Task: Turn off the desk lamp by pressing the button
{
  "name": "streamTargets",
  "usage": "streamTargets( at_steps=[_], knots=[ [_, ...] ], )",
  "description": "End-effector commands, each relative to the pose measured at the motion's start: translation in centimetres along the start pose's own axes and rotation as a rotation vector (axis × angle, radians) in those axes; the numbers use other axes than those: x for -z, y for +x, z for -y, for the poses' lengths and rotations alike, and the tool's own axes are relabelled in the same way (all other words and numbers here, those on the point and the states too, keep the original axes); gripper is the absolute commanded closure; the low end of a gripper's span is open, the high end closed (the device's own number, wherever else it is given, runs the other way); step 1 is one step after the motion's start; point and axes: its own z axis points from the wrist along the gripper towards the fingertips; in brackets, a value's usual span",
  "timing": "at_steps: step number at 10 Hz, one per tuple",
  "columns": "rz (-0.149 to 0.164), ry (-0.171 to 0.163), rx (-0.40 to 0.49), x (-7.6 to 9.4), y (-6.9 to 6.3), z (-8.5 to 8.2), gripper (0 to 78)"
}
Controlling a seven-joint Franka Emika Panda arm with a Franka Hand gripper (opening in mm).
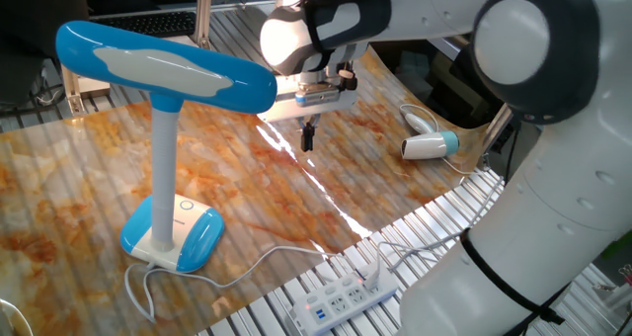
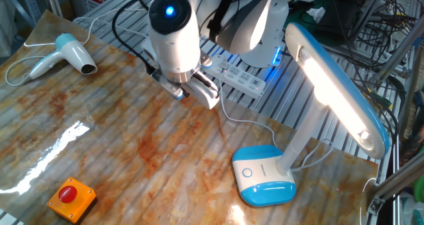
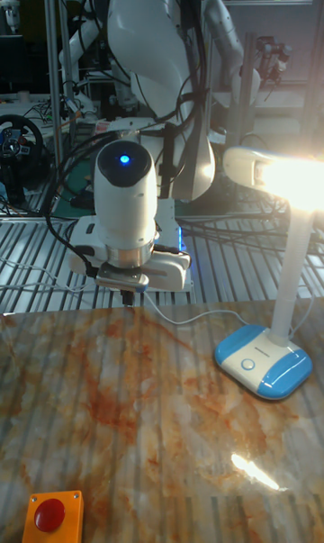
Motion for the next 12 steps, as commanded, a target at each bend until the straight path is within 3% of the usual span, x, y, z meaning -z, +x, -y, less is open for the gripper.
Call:
streamTargets(
  at_steps=[1, 6, 7, 8, 10, 12],
  knots=[
    [-0.007, -0.015, 0.039, -3.0, -2.2, -1.8, 77.6],
    [-0.001, -0.049, 0.056, -5.0, -2.7, -2.5, 77.6],
    [0.012, -0.062, 0.055, -6.3, -2.7, -2.7, 77.6],
    [0.024, -0.075, 0.052, -6.9, -2.5, -2.9, 77.6],
    [0.016, -0.113, 0.028, -7.2, -1.7, -3.7, 77.6],
    [0.013, -0.112, 0.008, -7.1, -1.0, -4.6, 77.6]
  ],
)
